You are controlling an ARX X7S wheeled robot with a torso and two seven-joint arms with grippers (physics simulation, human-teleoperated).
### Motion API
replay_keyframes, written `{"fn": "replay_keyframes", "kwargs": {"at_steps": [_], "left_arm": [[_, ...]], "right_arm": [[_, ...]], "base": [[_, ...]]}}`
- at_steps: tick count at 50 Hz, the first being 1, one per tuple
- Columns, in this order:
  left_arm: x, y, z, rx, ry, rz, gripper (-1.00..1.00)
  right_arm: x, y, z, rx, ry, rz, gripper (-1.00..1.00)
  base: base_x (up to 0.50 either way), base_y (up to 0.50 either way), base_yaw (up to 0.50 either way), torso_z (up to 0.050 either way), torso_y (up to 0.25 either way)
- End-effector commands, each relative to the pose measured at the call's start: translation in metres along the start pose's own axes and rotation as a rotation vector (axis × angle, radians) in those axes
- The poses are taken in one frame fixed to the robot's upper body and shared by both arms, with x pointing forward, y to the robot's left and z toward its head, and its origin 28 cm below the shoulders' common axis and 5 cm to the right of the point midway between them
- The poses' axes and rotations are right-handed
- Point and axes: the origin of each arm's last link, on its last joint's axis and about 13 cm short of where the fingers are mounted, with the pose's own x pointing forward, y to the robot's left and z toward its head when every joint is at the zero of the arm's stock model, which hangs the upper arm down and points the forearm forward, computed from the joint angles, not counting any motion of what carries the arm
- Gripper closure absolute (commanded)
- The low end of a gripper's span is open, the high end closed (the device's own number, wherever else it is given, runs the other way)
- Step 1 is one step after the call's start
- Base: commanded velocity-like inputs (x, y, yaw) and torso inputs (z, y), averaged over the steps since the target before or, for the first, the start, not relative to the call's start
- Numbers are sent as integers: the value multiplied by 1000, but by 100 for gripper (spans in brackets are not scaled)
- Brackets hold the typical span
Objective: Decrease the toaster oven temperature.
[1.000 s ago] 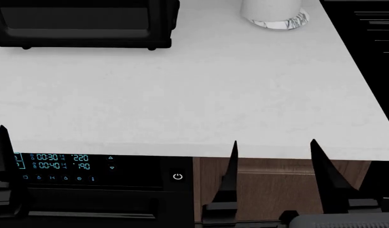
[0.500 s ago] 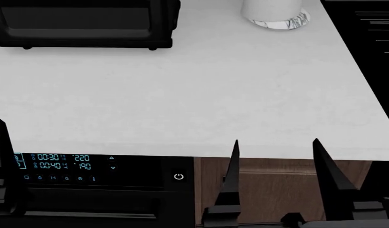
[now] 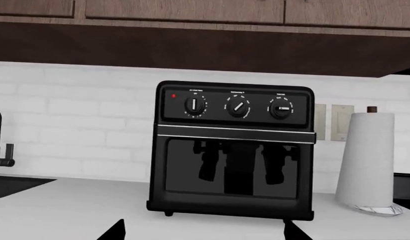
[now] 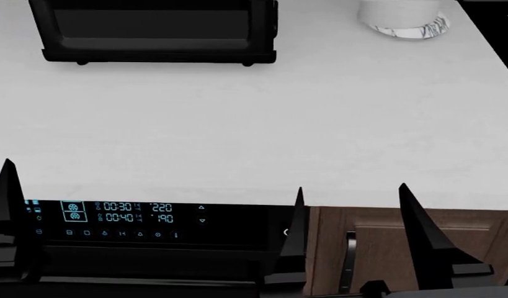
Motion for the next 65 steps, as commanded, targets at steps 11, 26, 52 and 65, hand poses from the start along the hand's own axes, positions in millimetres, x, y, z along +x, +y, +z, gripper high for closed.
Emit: {"fn": "replay_keyframes", "kwargs": {"at_steps": [11, 26, 52, 65], "left_arm": [[1, -1, -2, -1, 5, -5, -100], [-2, -1, -5, -7, 13, -13, -100], [-2, -2, -6, -4, 17, -20, -100], [-3, 0, -6, -8, 15, -17, -100]], "right_arm": [[-2, -1, -1, -6, 0, -1, -100], [-4, 0, 0, -10, 5, -2, -100], [-6, -3, -2, 5, 22, -22, -100], [-6, -1, -1, -7, 19, -11, -100]], "base": [[0, 294, 0, 0, 0], [0, 486, 0, 0, 0], [155, 142, 0, 0, 0], [500, 0, 0, 0, 0]]}}
